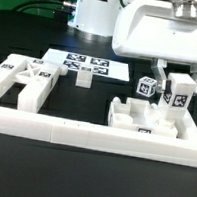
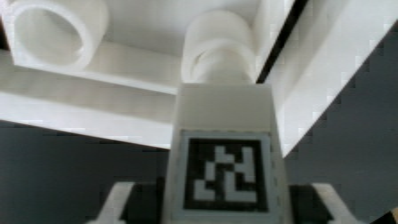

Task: Assemble chair

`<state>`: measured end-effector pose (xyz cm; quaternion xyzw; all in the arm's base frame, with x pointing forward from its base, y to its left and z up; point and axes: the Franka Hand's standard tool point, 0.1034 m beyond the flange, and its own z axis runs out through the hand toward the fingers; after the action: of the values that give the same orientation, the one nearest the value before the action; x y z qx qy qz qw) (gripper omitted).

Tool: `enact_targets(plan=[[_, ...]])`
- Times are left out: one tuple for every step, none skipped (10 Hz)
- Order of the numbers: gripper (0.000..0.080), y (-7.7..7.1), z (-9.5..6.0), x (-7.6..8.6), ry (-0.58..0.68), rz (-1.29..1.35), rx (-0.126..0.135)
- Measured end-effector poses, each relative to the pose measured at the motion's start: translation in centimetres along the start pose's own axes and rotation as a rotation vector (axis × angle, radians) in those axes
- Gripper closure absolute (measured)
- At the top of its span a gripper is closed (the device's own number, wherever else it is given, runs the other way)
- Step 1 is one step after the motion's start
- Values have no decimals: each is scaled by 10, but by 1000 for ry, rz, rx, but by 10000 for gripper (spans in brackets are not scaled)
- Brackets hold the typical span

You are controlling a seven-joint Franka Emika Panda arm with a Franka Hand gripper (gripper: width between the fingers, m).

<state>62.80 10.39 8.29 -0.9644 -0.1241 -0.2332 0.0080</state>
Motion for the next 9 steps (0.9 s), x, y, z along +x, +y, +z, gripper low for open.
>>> enact_targets(plan=[[512,3,1,-3,-5,2,-2],[512,5,2,-7,-11,6,-3],[512,7,5,-10,-4,8,-7],[512,7,7,-11,7,8,-9],[512,6,7,-11,17,7,-11],[512,6,7,-11,16,7,-11],[429,6,7,-11,16,7,-11],[294,6,7,-12,16,7,-11],[294,6,7,-12,16,7,-10]])
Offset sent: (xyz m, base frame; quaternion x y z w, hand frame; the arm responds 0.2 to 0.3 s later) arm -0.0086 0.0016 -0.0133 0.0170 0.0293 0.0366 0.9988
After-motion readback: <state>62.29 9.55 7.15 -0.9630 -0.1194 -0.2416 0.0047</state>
